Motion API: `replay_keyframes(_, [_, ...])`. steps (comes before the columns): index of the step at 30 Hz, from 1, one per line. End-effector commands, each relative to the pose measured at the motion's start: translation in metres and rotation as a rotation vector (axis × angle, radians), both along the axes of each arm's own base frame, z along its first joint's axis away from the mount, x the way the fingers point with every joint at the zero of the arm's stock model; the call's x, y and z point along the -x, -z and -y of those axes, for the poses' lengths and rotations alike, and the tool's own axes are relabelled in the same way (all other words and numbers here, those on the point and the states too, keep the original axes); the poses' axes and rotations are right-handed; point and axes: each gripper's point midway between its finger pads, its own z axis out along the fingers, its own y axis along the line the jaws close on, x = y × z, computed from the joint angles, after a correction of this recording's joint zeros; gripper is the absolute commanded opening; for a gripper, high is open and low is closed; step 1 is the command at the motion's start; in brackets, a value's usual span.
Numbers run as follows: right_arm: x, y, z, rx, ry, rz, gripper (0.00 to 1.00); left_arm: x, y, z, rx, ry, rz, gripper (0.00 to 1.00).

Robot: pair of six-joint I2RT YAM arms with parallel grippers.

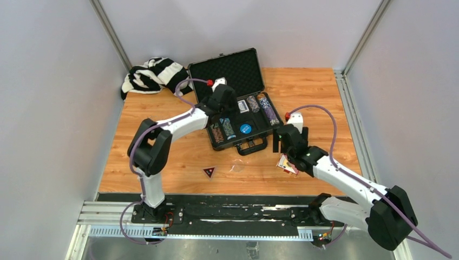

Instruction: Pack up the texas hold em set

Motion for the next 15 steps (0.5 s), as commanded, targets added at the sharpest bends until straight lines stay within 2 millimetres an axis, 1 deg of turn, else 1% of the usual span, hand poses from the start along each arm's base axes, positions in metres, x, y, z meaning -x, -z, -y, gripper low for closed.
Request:
replay_keyframes(1, [0.010,-0.006,0.047,-0.006,0.253,-0.013,0.83,0.015,-0.087,0.002,0.070,0.063,0.165,0.64])
replay_keyframes(2, [0.014,-0.002,0.051,-0.022,0.275,-0.033,0.84,0.019,-0.100,0.002,0.088,0.074,0.186,0.64])
replay_keyframes(4, [0.023,0.008,0.054,-0.076,0.301,-0.059,0.85,0.031,-0.118,0.001,0.119,0.095,0.215,0.65])
replay_keyframes(5, [0.027,0.014,0.054,-0.103,0.304,-0.075,0.85,0.036,-0.123,0.001,0.132,0.105,0.226,0.65])
replay_keyframes(7, [0.033,0.023,0.052,-0.140,0.296,-0.105,0.86,0.049,-0.126,0.003,0.159,0.142,0.243,0.66])
replay_keyframes(9, [0.039,0.029,0.052,-0.172,0.305,-0.125,0.86,0.062,-0.119,0.002,0.175,0.168,0.246,0.67])
replay_keyframes(10, [0.041,0.031,0.053,-0.191,0.327,-0.128,0.86,0.067,-0.112,0.000,0.174,0.168,0.238,0.67])
replay_keyframes(11, [0.044,0.034,0.051,-0.231,0.333,-0.146,0.86,0.072,-0.105,-0.002,0.170,0.169,0.227,0.67])
replay_keyframes(13, [0.053,0.041,0.056,-0.265,0.375,-0.162,0.86,0.081,-0.088,-0.006,0.161,0.179,0.195,0.67])
replay_keyframes(14, [0.056,0.044,0.060,-0.279,0.404,-0.164,0.84,0.086,-0.077,-0.009,0.151,0.183,0.173,0.67])
replay_keyframes(15, [0.060,0.046,0.064,-0.297,0.434,-0.161,0.81,0.091,-0.070,-0.011,0.145,0.186,0.160,0.67])
